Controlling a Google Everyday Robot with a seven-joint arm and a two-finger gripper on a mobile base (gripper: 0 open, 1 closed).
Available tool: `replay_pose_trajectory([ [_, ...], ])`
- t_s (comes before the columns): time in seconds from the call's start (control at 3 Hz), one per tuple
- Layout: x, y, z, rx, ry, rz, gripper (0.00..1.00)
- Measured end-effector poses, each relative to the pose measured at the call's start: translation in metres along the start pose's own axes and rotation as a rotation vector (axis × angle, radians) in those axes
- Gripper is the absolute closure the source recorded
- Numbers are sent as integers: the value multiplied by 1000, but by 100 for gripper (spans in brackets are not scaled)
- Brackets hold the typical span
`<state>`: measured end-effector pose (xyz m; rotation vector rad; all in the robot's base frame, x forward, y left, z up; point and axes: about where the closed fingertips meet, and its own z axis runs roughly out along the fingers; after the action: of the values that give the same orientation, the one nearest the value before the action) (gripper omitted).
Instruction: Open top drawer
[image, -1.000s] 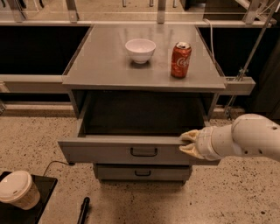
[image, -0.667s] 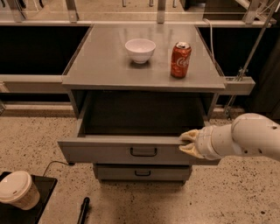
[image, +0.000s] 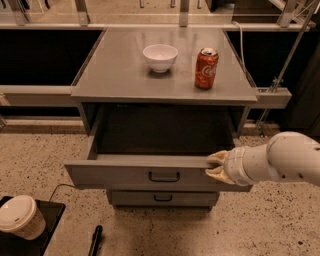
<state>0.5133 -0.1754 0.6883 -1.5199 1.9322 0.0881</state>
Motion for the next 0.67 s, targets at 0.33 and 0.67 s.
replay_pose_trajectory([
  [0.33,3,10,-3,-12,-1,3,100],
  [0.67,2,9,-4,-12,-1,3,100],
])
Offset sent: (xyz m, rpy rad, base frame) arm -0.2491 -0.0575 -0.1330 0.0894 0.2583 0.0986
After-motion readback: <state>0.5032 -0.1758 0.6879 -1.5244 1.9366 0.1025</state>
